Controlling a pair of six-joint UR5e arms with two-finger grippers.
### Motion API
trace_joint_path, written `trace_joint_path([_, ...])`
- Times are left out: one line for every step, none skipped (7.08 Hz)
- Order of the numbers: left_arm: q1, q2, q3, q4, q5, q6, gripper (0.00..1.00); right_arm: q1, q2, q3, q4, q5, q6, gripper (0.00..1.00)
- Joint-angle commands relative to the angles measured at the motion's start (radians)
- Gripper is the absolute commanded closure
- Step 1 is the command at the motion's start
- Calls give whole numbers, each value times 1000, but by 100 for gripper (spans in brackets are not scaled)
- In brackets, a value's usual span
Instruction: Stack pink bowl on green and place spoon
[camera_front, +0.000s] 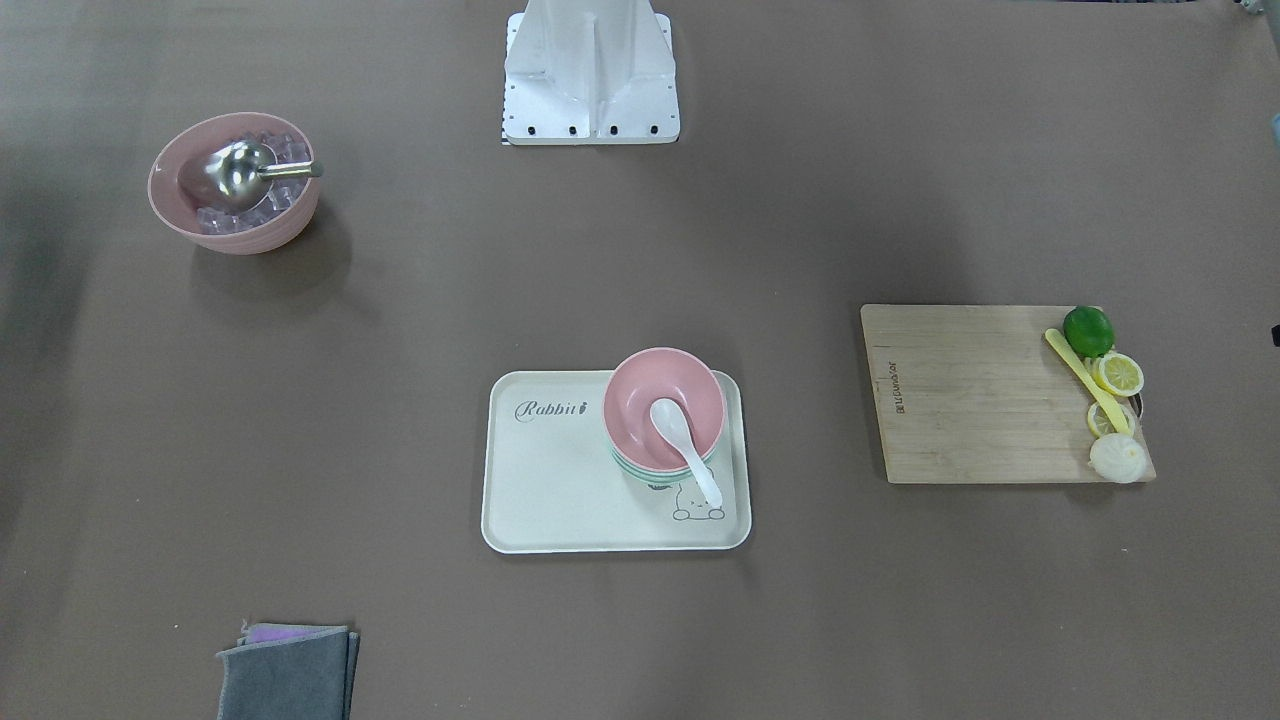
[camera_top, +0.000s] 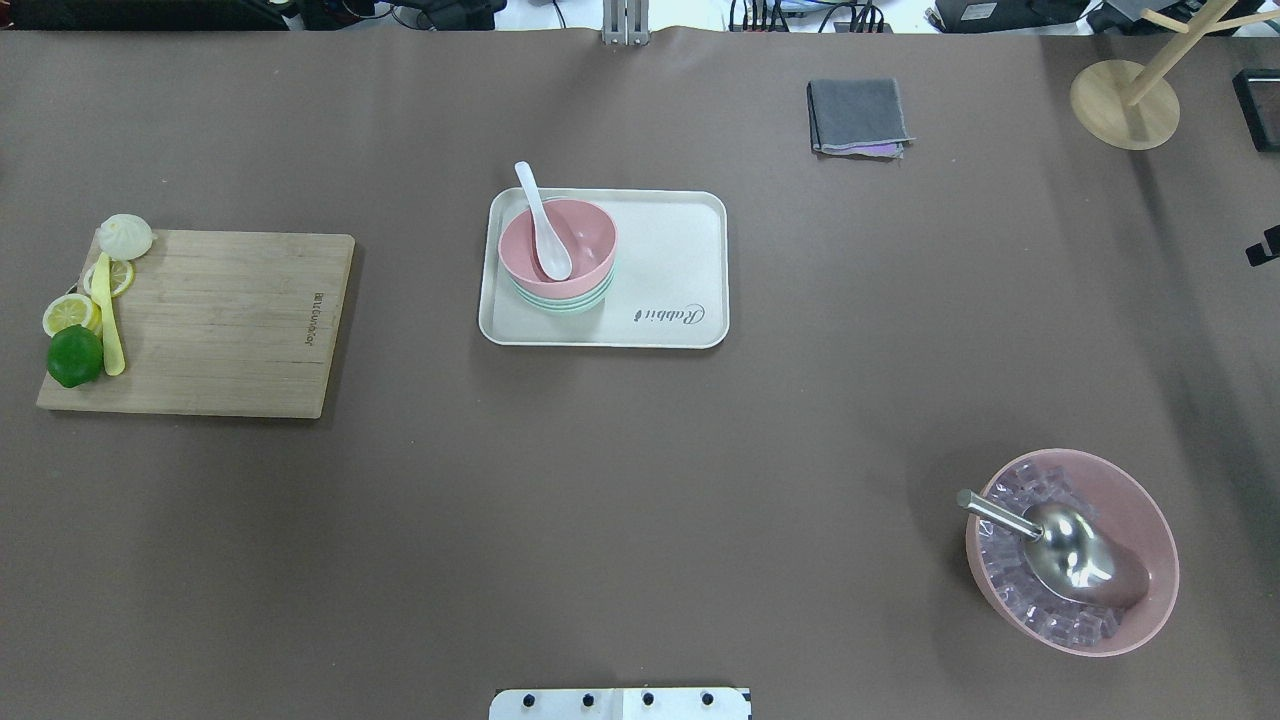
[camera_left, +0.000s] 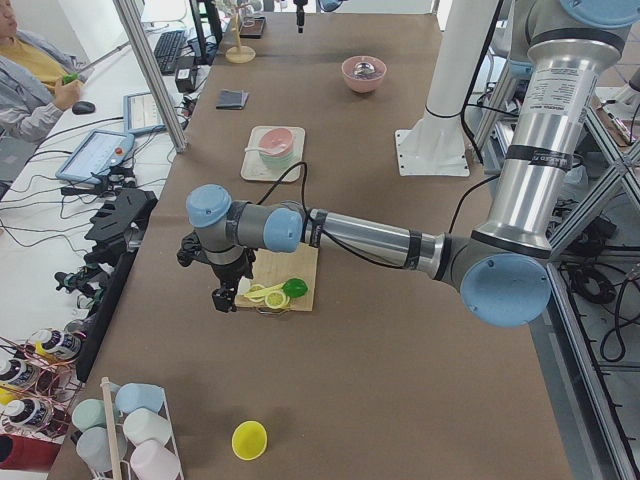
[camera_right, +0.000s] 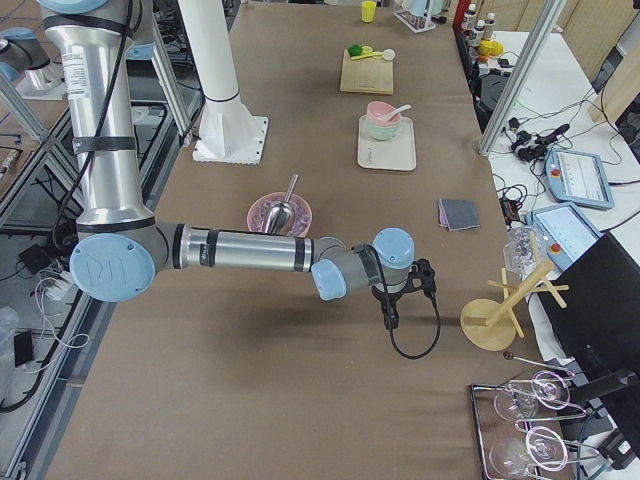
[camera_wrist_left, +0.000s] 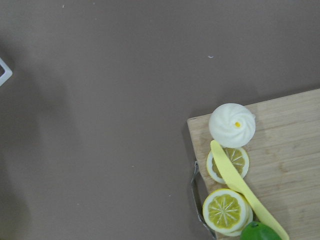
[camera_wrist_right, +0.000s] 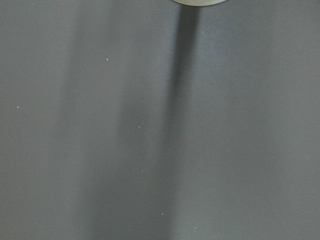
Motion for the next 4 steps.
trace_joint_path([-18,55,-35,11,-13,32,2,-1,28,7,-51,0,0,0])
trace_joint_path([-41,52,-37,13,-33,16,2,11,60,7,-51,1,0,0])
trace_joint_path([-49,57,-88,13,-35,15,2,19,55,8,-49,3,0,0])
trace_joint_path([-46,55,-86,13,-32,-26,2,39,41,13,-49,13,-3,0])
